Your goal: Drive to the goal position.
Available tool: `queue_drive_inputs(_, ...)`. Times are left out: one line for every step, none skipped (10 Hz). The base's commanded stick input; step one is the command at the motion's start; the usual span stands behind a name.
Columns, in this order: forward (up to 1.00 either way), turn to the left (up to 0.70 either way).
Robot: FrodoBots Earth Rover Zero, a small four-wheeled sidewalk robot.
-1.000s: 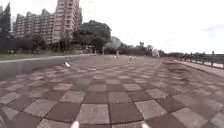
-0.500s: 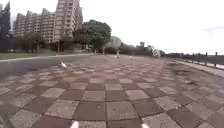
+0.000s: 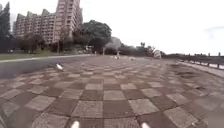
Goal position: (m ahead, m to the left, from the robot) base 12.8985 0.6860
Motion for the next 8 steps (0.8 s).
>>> queue_drive_inputs(0.70, 0.00)
queue_drive_inputs(0.70, 0.00)
queue_drive_inputs(0.70, 0.00)
queue_drive_inputs(0.70, 0.00)
queue_drive_inputs(0.70, 0.00)
queue_drive_inputs(0.70, 0.00)
queue_drive_inputs(0.70, 0.00)
queue_drive_inputs(0.70, 0.00)
